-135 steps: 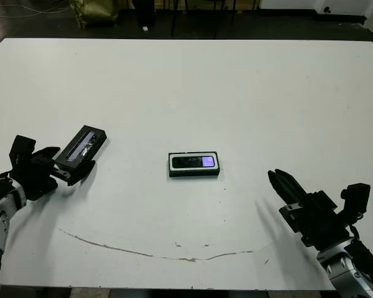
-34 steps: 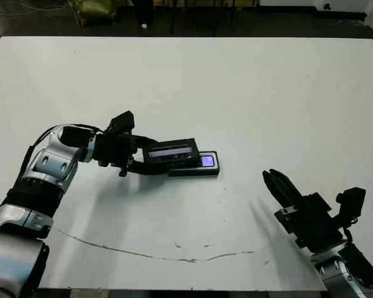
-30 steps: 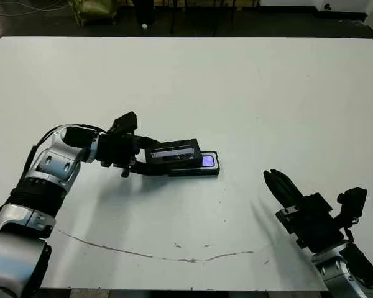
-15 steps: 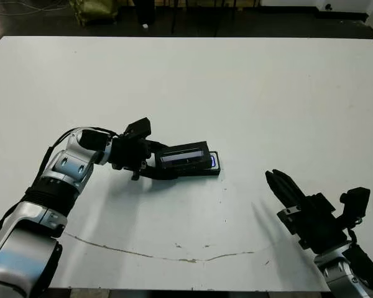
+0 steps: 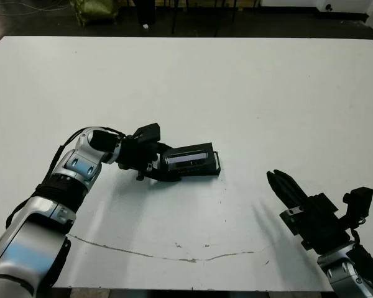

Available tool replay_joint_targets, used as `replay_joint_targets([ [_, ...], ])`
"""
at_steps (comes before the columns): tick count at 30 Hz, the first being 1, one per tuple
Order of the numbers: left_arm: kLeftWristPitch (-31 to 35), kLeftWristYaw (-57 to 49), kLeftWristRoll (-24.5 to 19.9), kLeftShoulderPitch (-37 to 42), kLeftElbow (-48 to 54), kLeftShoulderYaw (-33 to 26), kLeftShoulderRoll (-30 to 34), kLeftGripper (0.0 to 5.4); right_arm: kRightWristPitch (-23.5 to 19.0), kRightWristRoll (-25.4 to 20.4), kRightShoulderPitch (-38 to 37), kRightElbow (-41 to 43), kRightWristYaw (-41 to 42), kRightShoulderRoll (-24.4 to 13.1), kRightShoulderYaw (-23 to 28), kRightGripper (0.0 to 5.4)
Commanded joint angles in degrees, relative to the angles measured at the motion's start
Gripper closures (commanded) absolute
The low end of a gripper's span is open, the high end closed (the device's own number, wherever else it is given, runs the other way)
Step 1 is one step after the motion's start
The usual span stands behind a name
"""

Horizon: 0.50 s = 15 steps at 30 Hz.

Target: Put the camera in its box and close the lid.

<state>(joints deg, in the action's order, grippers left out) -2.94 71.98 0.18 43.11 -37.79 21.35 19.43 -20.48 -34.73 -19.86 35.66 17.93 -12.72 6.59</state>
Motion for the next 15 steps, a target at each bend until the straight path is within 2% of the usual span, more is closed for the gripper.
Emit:
replay_joint_targets([
  [1, 0.3, -0.7, 2.4, 0.9, -2.1, 0.8, 0.1, 2.98, -1.2, 0.2, -0.8, -0.3, -0.5, -0.7, 0.4, 5.40],
  [6, 0.3, 0.2, 3.0, 3.2, -3.8, 1.1, 0.0, 2.98, -2.1, 0.4, -0.6, 0.1, -0.9, -1.2, 0.3, 5.40],
  [11, -0.5, 1.4, 3.3, 4.9, -6.0, 1.1, -0.3, 2.98, 1.1, 0.4, -0.2, -2.9, 1.5, -0.2, 0.0, 5.40],
  [15, -2.2, 2.1, 4.2, 6.1, -7.1, 1.6, -0.8, 2.98, -0.5, 0.8, -0.6, -1.2, 0.1, -0.9, 0.0, 5.40],
])
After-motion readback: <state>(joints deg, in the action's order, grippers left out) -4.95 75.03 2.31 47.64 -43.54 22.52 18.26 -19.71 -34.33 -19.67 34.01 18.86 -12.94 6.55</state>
